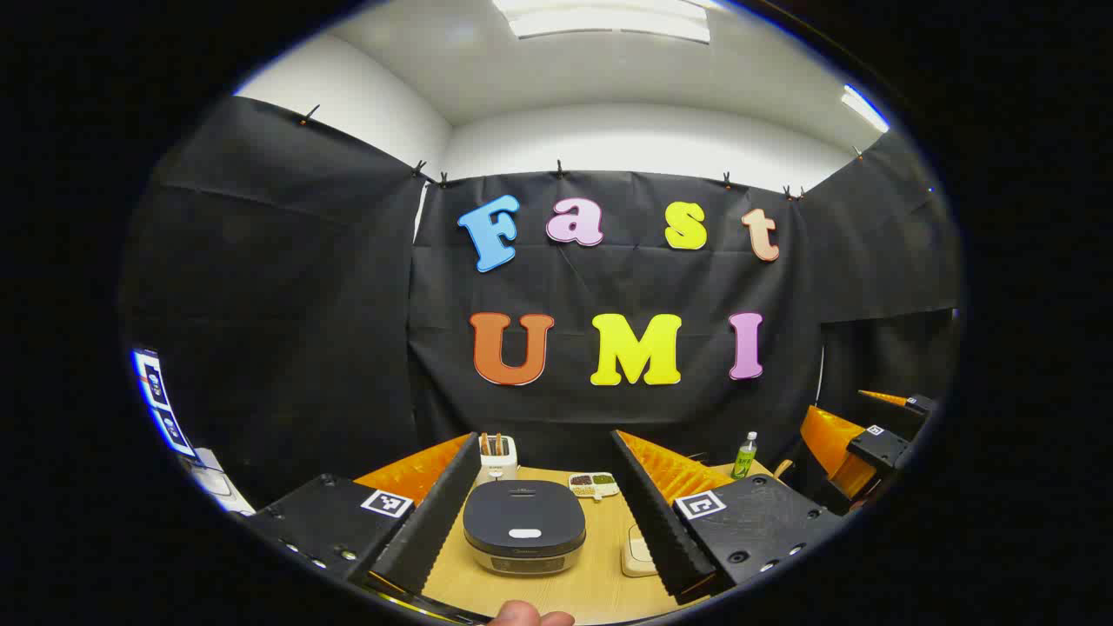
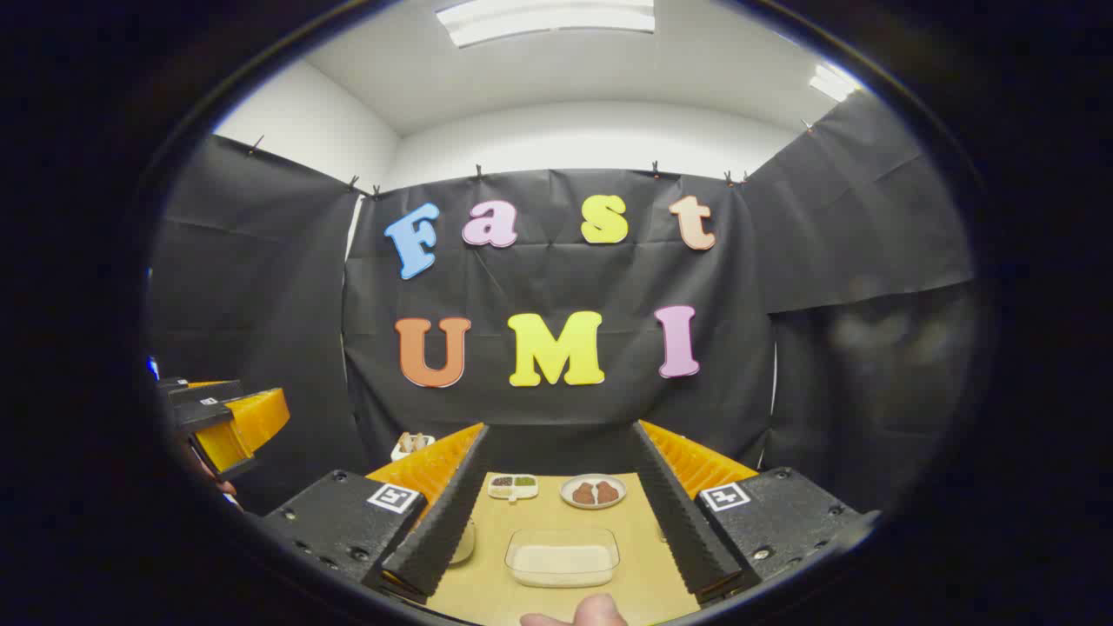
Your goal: Close the left gripper, press the button to open the rice cooker; take a wooden spoon from the chopstick holder with the right hand, scoop a spoonful of rice and pour it into the rice cooker, then put the wooden spoon back into the chopstick holder.
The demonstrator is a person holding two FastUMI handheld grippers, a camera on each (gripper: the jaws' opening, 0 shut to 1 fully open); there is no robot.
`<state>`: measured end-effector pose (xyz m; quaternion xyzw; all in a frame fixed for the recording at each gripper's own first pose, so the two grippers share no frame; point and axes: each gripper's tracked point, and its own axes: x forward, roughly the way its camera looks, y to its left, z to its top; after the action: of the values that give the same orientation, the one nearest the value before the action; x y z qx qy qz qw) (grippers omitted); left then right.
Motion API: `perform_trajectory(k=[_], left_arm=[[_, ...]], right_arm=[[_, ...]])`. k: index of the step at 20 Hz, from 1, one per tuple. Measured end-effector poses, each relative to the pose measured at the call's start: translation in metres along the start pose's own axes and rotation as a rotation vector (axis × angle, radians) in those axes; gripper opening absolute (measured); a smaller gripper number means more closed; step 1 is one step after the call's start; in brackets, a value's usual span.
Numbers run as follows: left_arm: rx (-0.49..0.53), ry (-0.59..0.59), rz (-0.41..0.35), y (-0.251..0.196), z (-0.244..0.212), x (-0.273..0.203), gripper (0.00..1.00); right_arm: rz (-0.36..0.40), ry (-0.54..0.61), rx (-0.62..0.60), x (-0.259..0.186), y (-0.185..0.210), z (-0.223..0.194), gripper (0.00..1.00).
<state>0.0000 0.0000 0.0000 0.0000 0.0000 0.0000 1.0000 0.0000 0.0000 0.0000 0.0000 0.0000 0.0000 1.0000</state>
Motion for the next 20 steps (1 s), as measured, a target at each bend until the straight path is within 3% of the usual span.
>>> perform_trajectory(k=[20], left_arm=[[0.015,0.044,0.022,-0.016,-0.007,0.010,0.94]], right_arm=[[-0.045,0.011,0.008,0.010,-0.045,0.002,1.00]])
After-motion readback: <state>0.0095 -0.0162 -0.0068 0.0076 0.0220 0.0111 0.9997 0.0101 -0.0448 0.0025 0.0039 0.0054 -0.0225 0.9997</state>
